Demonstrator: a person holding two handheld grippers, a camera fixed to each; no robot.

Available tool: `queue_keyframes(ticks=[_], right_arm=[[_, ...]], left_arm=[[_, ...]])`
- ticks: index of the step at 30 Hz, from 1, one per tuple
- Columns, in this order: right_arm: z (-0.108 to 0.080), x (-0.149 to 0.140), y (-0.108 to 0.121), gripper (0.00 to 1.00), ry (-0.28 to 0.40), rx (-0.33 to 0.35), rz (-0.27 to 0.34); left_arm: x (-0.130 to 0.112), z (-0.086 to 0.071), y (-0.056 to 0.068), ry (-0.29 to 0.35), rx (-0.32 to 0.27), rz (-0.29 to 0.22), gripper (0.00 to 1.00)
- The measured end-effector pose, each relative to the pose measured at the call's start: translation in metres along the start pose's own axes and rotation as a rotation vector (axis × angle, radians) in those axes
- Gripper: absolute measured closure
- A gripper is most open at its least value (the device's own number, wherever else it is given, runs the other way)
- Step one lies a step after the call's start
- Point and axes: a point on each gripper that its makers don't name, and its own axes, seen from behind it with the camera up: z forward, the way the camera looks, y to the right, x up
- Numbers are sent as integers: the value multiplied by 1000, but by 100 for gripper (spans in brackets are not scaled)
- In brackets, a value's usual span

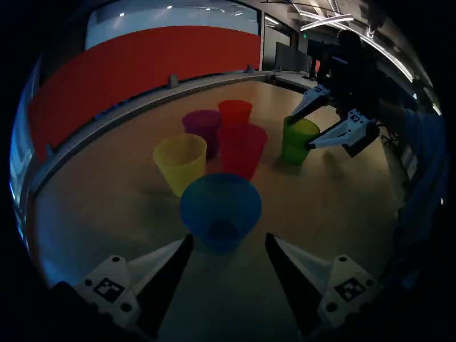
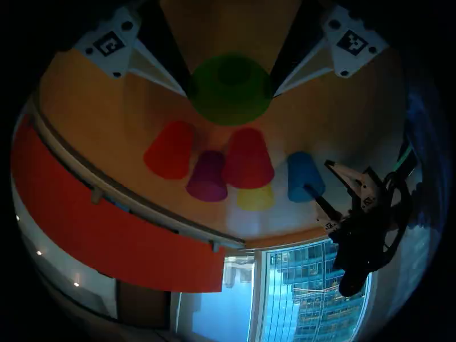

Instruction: Pour water

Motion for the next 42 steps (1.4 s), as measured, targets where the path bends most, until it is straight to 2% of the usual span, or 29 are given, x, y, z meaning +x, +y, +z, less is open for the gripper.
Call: queue_keyframes(ticks=[4, 9, 20, 36, 42], right_arm=[[-1, -2, -2, 0, -3, 1, 12], [-6, -4, 0, 0, 5, -13, 21], [-31, -20, 8, 0, 7, -65, 28], [-77, -37, 19, 0, 42, -167, 62], [-88, -28, 23, 0, 87, -199, 97]], left_arm=[[0, -1, 1, -2, 1, -3, 6], [-1, -4, 1, -1, 7, -9, 6], [-6, -22, -4, 19, 49, -45, 6], [-14, -61, -21, 76, 166, -104, 6], [-11, -71, -26, 113, 208, -125, 6]])
